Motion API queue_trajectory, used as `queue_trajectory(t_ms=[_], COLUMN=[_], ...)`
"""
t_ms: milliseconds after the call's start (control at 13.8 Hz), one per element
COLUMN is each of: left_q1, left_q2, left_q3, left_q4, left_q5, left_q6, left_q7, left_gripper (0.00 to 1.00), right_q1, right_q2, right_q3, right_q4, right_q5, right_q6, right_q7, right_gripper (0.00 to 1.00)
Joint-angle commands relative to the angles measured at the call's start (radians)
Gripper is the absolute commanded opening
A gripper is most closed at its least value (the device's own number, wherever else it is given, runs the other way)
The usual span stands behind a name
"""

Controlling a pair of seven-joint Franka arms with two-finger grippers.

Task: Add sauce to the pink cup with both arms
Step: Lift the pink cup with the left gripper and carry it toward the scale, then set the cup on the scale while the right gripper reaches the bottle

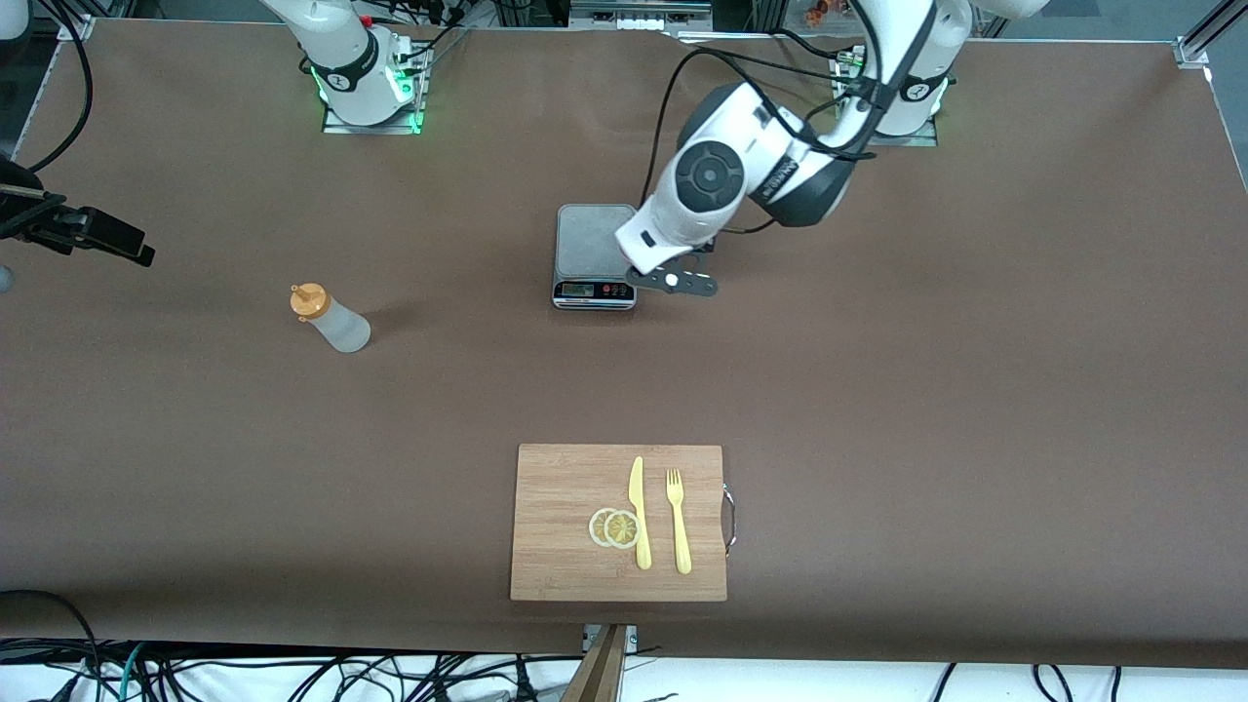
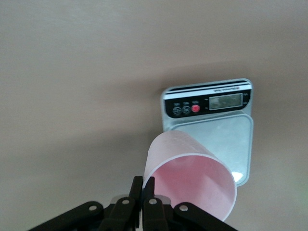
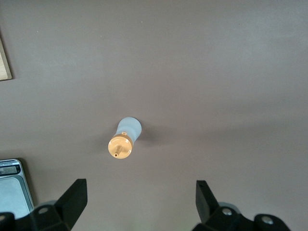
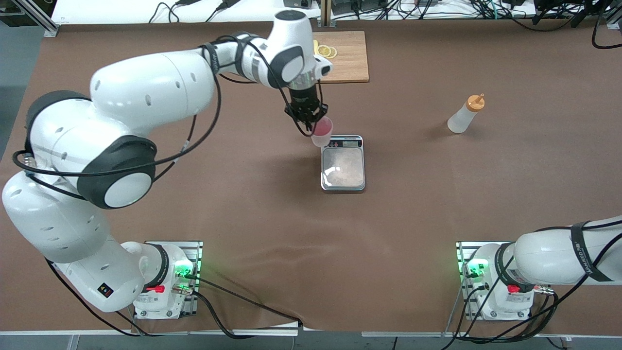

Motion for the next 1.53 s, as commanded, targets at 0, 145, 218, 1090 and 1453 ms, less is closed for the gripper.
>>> queue_trajectory(t_ms=[0, 145, 218, 1090, 1453], left_q1=[-0.062, -0.102, -0.118, -0.156, -0.12], left_q2=[0.055, 0.069, 0.074, 0.083, -0.017], left_q3=[0.019, 0.019, 0.019, 0.025, 0.118], left_q4=[0.04, 0.04, 0.04, 0.046, 0.167], left_q5=[-0.026, -0.025, -0.025, -0.034, -0.048], left_q6=[0.041, 0.07, 0.079, 0.116, -0.106], left_q7=[-0.016, -0.051, -0.064, -0.067, -0.067], left_gripper=[0.0, 0.0, 0.0, 1.0, 1.0], right_q1=[-0.007, -0.012, -0.012, -0.271, -0.352], right_q2=[0.024, 0.062, 0.085, 0.373, 0.485], right_q3=[-0.005, -0.008, -0.01, -0.01, -0.014], right_q4=[-0.003, -0.003, -0.003, -0.006, -0.086], right_q5=[0.004, 0.001, -0.008, 0.307, 0.598], right_q6=[0.0, -0.006, -0.007, -0.005, -0.008], right_q7=[-0.058, -0.084, -0.112, -1.178, -1.744], right_gripper=[1.0, 1.0, 1.0, 1.0, 1.0])
